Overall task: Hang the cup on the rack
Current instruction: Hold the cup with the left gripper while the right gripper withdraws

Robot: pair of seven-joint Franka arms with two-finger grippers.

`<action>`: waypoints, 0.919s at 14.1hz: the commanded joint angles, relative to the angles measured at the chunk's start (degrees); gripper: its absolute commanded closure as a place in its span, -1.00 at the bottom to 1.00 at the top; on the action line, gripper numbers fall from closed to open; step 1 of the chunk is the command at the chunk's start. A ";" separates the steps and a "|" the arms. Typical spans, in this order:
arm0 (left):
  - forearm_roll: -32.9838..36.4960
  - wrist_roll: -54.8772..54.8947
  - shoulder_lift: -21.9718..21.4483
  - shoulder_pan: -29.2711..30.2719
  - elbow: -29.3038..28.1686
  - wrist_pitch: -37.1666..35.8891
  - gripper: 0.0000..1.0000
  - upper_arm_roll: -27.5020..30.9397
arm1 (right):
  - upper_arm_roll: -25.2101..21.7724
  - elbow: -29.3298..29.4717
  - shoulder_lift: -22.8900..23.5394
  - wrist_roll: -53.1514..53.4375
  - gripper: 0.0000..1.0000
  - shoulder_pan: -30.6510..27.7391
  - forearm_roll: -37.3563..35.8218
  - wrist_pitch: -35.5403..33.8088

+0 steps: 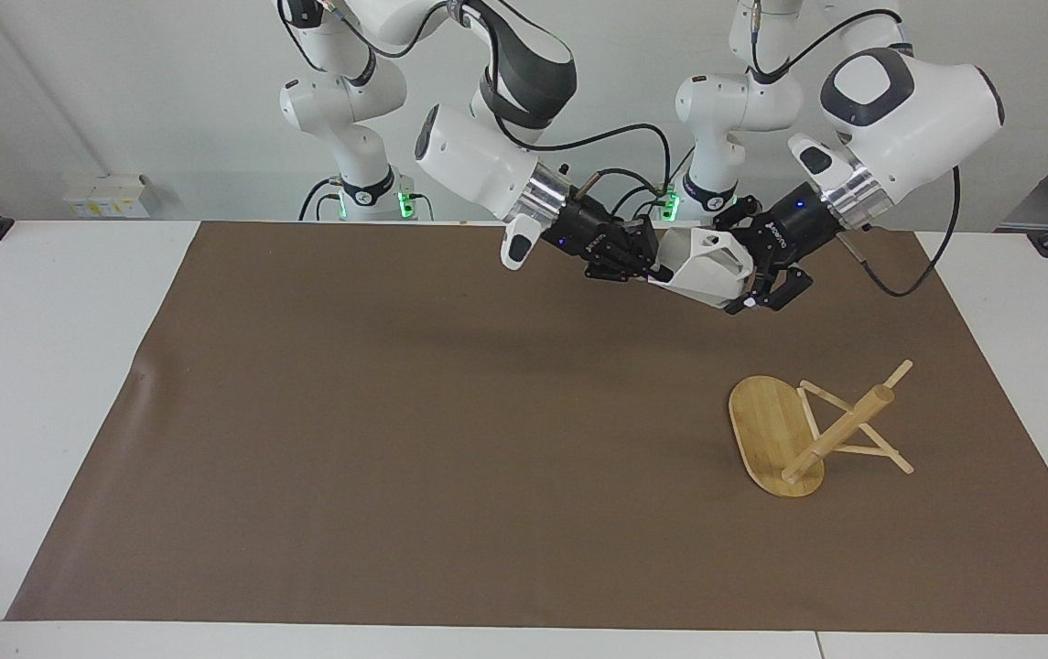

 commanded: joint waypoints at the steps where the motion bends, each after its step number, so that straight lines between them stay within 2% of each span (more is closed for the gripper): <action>1: -2.09 1.03 -1.52 -1.10 -1.69 0.60 0.58 0.31 | 0.26 -0.03 -0.12 0.63 1.00 -0.14 -0.35 0.21; 2: -2.18 0.94 -1.52 -1.10 -1.69 0.43 0.89 0.31 | 0.26 -0.03 -0.12 0.63 1.00 -0.14 -0.35 0.21; 3: -2.18 0.60 -1.52 -1.10 -1.69 0.34 1.00 0.31 | 0.26 -0.03 -0.12 0.63 1.00 -0.14 -0.35 0.21; 10: -2.18 -0.64 -1.52 -1.01 -1.69 -0.01 1.00 0.39 | 0.26 -0.03 -0.12 0.63 1.00 -0.14 -0.35 0.12; 11: -2.18 -0.64 -1.61 -0.92 -1.69 -0.10 1.00 0.39 | 0.26 0.05 -0.04 0.63 0.81 -0.14 -0.44 0.21; 12: -2.18 -0.64 -1.61 -0.92 -1.69 -0.10 1.00 0.39 | 0.26 0.05 -0.04 0.72 0.32 -0.14 -0.35 0.21; 13: -2.18 -0.64 -1.52 -0.92 -1.69 -0.01 1.00 0.39 | 0.26 0.05 -0.12 0.72 0.19 -0.14 -0.35 0.21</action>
